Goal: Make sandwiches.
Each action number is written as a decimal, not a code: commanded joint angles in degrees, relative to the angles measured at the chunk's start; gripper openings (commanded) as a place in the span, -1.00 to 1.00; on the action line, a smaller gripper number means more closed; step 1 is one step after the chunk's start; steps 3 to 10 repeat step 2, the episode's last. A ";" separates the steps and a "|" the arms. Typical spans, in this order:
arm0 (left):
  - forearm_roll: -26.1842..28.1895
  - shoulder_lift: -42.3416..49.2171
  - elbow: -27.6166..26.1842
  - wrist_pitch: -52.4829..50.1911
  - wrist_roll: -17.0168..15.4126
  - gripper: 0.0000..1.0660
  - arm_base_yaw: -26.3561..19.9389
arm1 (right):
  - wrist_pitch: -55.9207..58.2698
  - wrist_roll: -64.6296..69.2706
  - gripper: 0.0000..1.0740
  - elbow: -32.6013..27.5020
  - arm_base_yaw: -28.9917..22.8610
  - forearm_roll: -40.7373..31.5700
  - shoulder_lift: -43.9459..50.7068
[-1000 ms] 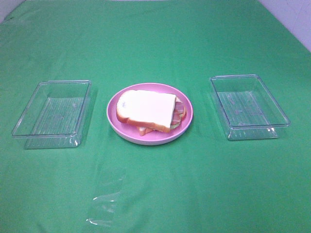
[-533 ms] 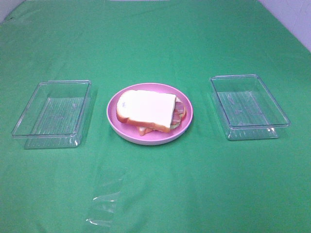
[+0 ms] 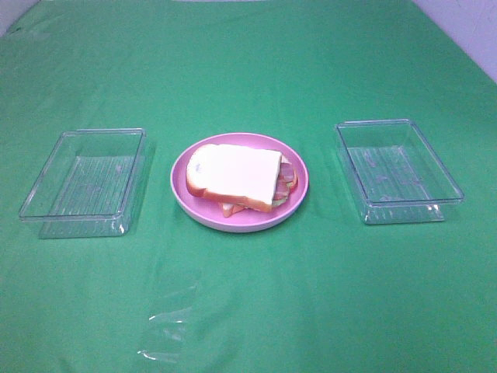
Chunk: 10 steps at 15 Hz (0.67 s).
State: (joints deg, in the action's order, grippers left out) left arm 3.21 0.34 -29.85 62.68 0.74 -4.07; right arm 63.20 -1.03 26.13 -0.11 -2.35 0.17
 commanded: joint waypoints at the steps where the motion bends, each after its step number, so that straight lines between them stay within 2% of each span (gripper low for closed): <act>1: 0.34 1.03 0.17 -0.97 0.06 0.74 0.00 | -0.29 -0.63 0.79 -0.23 0.06 -0.23 1.55; 10: 0.34 1.03 0.17 -0.97 0.06 0.74 0.00 | -0.29 -0.63 0.79 -0.23 0.06 -0.23 1.55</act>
